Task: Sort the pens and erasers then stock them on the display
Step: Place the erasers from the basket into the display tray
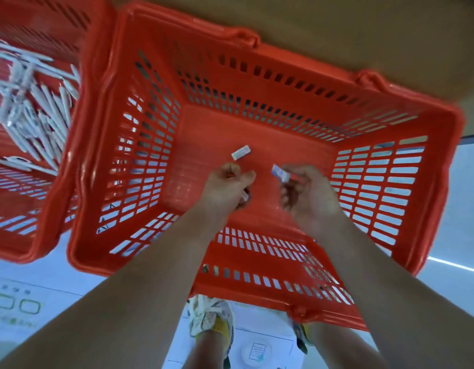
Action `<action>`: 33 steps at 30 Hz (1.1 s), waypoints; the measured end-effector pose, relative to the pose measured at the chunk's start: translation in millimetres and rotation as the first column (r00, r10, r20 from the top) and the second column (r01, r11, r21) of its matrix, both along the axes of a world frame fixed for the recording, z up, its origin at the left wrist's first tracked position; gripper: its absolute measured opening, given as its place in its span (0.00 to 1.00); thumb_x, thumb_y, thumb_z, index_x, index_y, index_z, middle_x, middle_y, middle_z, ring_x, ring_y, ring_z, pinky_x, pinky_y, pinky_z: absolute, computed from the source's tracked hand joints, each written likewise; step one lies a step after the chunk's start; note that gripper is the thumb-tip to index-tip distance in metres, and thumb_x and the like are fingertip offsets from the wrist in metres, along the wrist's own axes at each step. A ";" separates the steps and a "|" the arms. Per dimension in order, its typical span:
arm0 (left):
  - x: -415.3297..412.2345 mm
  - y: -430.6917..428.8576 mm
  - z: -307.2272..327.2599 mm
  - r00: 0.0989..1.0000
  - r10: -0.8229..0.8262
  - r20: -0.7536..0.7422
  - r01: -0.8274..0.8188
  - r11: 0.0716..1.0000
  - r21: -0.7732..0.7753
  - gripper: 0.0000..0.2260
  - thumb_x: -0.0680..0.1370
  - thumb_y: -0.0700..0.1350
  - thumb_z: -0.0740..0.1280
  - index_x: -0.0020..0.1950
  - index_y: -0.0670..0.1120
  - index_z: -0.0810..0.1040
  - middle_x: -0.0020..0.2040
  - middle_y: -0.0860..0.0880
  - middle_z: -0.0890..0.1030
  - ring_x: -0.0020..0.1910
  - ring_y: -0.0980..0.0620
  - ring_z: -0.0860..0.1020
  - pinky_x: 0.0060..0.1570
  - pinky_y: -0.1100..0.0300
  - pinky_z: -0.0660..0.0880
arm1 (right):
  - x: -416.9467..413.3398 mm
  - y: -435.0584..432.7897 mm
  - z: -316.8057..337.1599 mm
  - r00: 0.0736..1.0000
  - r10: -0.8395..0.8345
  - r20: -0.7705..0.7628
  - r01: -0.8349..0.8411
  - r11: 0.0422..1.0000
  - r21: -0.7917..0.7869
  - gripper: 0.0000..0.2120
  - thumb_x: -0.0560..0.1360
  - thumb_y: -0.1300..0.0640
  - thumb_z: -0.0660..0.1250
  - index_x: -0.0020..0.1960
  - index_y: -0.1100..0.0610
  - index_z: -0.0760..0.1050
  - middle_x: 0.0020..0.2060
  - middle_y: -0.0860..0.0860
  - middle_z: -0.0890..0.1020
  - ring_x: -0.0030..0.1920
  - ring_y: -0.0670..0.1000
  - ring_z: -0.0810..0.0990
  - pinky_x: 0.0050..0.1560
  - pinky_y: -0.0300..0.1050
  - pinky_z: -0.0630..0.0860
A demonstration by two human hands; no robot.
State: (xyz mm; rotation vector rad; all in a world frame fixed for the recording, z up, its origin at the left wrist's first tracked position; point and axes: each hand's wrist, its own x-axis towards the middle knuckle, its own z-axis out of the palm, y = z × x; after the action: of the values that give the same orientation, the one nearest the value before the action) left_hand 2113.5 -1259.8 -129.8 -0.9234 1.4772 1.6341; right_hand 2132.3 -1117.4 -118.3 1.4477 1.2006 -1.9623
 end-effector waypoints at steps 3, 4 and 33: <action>-4.4 -5.5 -8.8 0.968 -0.219 -0.121 0.195 0.963 -0.187 0.09 0.74 0.33 0.64 0.48 0.46 0.77 0.28 0.46 0.72 0.21 0.55 0.68 0.27 0.65 0.68 | 4.9 0.1 7.4 0.998 0.054 0.028 -0.055 0.998 0.020 0.07 0.74 0.55 0.67 0.38 0.54 0.73 0.28 0.52 0.68 0.21 0.45 0.65 0.23 0.35 0.59; -9.0 -7.5 -18.1 0.933 -0.319 -0.167 0.261 0.919 -0.295 0.10 0.73 0.35 0.64 0.50 0.46 0.79 0.30 0.46 0.74 0.23 0.54 0.71 0.30 0.64 0.70 | 5.7 1.5 6.8 0.997 0.073 0.020 -0.073 0.997 0.032 0.06 0.75 0.56 0.67 0.39 0.55 0.74 0.27 0.53 0.69 0.20 0.45 0.65 0.22 0.35 0.59; -26.4 -34.5 396.7 0.970 0.196 -0.140 -0.154 0.951 0.270 0.10 0.70 0.50 0.68 0.34 0.45 0.76 0.26 0.48 0.70 0.22 0.55 0.64 0.21 0.67 0.58 | -61.0 -42.9 395.2 0.812 0.445 -0.378 -0.439 0.892 0.108 0.07 0.70 0.56 0.68 0.45 0.57 0.78 0.28 0.50 0.72 0.25 0.46 0.67 0.23 0.35 0.59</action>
State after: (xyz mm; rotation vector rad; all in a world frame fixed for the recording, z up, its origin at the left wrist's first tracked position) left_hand 2087.1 -1294.3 266.9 -0.8068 1.2766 2.0214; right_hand 2071.3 -1160.3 276.8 0.6875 1.5589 -1.9472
